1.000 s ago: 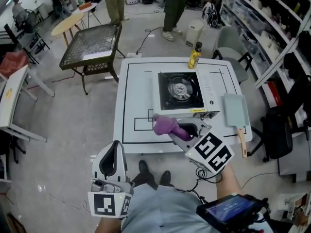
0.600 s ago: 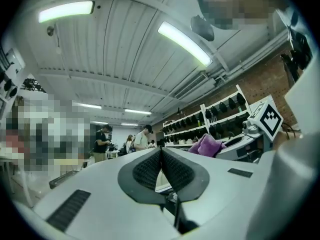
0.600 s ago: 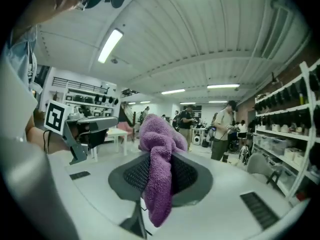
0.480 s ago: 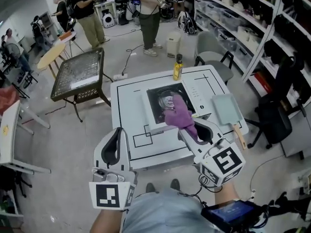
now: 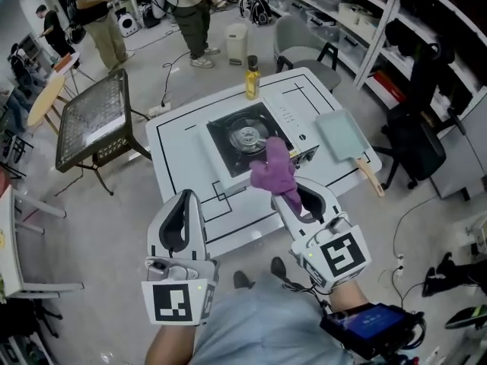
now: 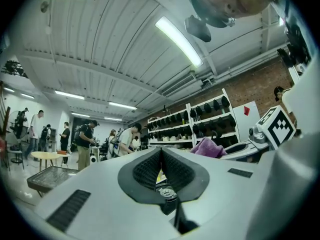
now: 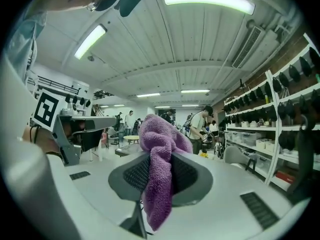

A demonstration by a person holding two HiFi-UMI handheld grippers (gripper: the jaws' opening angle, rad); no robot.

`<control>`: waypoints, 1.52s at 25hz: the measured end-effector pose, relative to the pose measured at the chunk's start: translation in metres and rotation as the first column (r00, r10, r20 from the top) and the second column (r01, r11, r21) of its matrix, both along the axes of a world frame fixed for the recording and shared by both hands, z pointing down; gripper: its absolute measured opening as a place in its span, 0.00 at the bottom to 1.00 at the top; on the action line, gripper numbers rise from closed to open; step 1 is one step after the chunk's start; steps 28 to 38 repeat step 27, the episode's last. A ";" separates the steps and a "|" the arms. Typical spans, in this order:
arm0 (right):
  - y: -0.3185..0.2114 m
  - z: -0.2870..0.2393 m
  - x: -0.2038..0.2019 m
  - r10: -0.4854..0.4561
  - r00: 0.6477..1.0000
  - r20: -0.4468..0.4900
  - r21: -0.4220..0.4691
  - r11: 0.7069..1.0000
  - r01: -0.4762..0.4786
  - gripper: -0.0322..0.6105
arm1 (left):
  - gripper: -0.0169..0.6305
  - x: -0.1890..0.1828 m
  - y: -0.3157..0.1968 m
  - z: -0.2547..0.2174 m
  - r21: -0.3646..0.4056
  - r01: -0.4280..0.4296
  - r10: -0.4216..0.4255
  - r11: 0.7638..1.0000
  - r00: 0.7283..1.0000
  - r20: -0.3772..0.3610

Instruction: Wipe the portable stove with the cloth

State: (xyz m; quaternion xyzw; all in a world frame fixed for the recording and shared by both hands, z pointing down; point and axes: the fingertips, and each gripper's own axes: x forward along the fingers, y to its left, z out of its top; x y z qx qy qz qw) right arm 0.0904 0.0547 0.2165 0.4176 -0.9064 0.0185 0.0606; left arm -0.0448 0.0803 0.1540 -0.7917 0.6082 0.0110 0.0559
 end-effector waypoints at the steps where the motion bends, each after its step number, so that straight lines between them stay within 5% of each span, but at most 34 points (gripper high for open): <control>1: -0.001 0.000 0.001 0.011 1.000 -0.003 0.004 1.000 -0.011 0.22 | 0.05 0.002 -0.002 0.000 0.002 -0.010 0.010 1.000 1.000 0.002; 38: -0.005 0.002 0.035 0.046 0.999 -0.011 0.026 0.999 -0.046 0.22 | 0.05 0.042 -0.011 0.003 0.009 -0.069 0.069 0.998 0.998 0.001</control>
